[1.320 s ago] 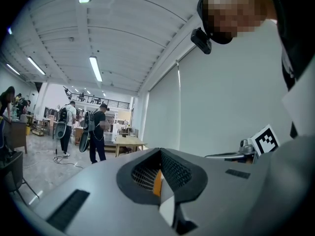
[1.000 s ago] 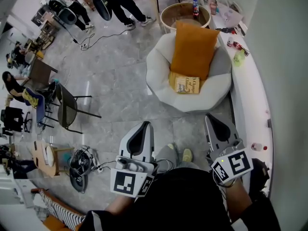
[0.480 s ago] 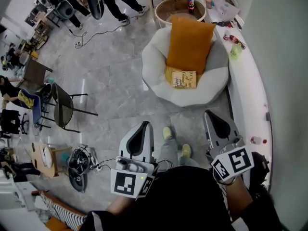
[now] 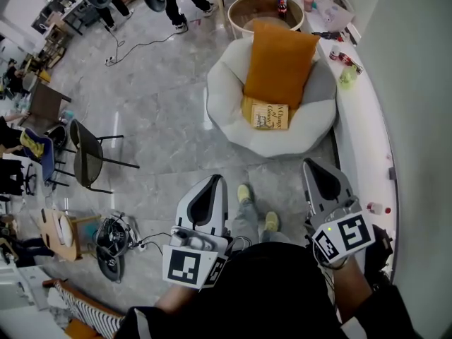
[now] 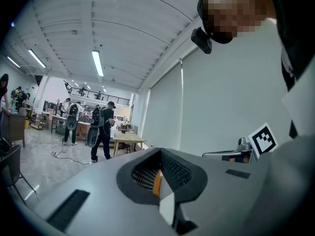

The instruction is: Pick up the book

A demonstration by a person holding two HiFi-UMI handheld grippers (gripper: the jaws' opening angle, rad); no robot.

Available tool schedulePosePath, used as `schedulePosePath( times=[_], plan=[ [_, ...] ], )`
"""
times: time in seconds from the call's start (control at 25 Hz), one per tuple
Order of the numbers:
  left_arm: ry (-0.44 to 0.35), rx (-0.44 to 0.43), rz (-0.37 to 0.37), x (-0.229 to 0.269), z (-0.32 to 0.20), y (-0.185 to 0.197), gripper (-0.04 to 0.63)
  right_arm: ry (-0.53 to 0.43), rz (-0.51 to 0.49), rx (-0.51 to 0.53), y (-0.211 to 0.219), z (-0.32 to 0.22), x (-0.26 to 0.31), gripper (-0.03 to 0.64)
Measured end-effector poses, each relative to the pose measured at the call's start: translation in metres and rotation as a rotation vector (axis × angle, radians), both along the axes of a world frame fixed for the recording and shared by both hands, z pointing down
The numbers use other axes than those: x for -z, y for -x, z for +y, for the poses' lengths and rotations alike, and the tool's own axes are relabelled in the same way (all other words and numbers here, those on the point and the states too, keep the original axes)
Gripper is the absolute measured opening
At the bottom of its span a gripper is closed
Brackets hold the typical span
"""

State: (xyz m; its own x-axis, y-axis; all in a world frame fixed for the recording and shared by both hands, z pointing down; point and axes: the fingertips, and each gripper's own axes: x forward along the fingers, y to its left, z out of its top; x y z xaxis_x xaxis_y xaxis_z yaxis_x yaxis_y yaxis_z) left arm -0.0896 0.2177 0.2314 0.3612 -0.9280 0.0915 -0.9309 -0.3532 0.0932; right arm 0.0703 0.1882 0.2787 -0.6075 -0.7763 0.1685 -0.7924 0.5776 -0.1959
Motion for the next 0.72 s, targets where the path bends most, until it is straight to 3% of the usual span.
schedulePosePath(
  times=[0.72],
  plan=[
    [0.021,-0.028,0.053,-0.01,-0.1,0.06,0.009,0.004,0.062,-0.006,0.062,-0.098,0.0,0.01]
  ],
)
